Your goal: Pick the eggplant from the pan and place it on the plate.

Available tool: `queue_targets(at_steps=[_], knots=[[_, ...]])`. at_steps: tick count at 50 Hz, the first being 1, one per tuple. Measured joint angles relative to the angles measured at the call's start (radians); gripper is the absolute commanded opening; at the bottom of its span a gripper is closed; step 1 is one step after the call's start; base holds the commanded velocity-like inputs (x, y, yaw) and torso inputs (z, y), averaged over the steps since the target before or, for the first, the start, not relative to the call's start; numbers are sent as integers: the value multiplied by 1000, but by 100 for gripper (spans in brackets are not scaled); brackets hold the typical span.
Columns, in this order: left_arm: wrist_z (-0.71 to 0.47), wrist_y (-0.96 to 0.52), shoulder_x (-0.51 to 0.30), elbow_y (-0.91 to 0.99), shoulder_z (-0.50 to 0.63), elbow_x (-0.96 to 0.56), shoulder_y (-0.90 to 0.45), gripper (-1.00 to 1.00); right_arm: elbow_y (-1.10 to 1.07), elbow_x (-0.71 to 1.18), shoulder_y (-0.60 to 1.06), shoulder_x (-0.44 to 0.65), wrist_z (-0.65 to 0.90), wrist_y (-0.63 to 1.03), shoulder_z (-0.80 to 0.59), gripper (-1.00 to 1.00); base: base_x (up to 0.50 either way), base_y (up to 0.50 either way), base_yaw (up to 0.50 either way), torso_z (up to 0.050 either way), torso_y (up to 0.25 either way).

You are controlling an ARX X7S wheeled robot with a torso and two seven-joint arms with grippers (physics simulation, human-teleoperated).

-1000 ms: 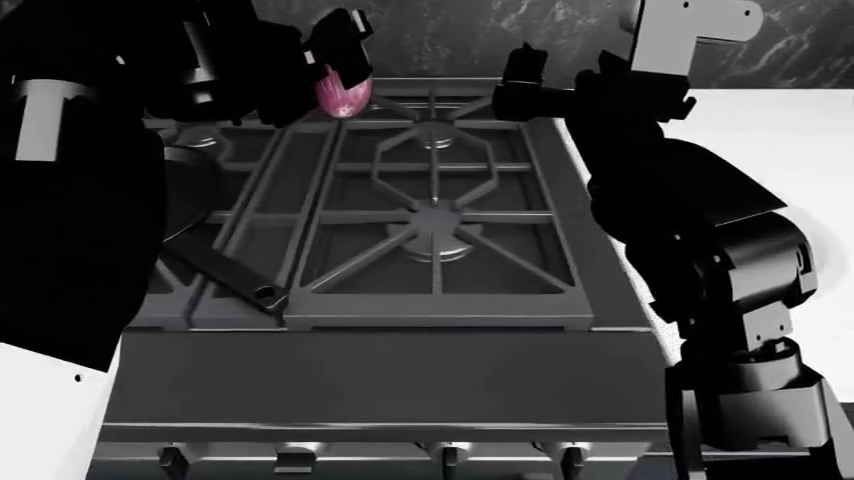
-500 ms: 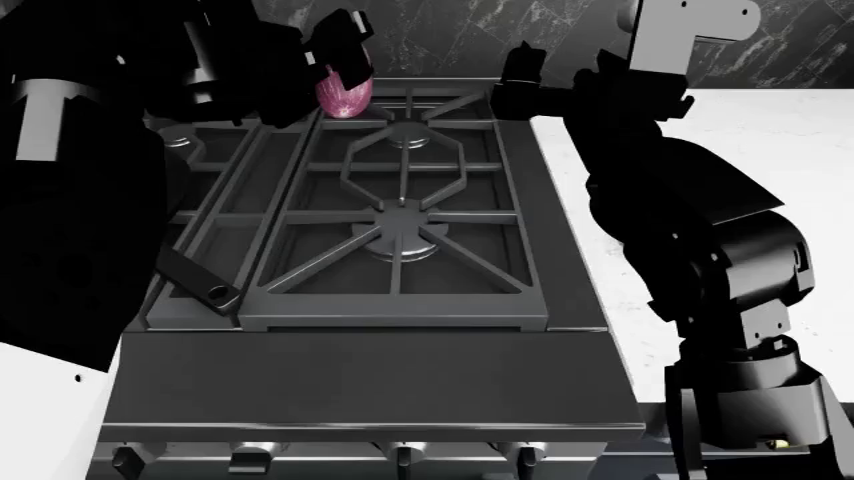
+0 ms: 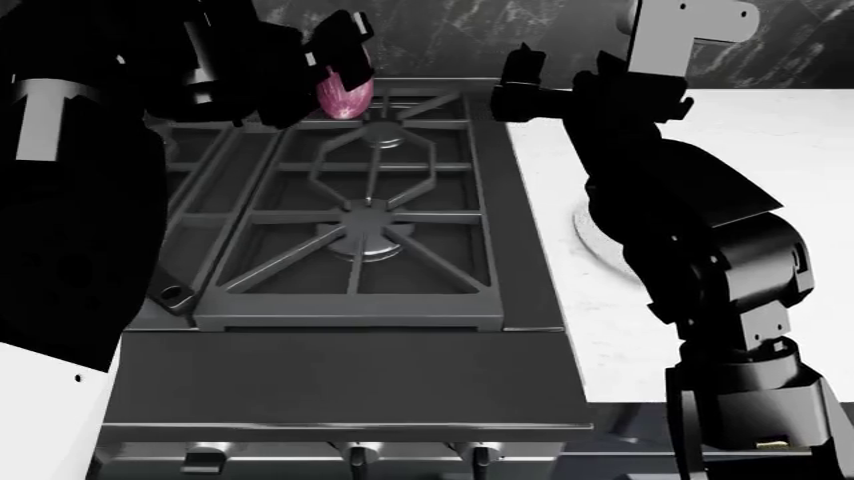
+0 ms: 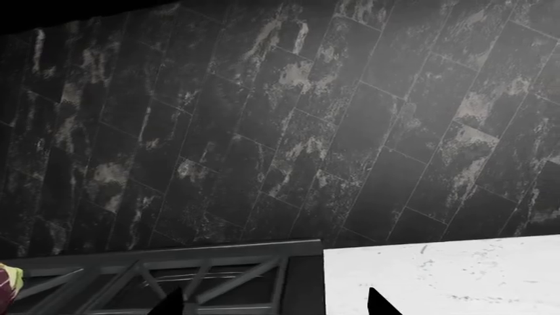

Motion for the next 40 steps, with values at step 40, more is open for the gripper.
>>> queue_targets(at_steps=[40], knots=[[6,-5,0,0,2,-1,0,-100,11,8,7,5,5,-10,-13,100,0,-131,0,0,0]])
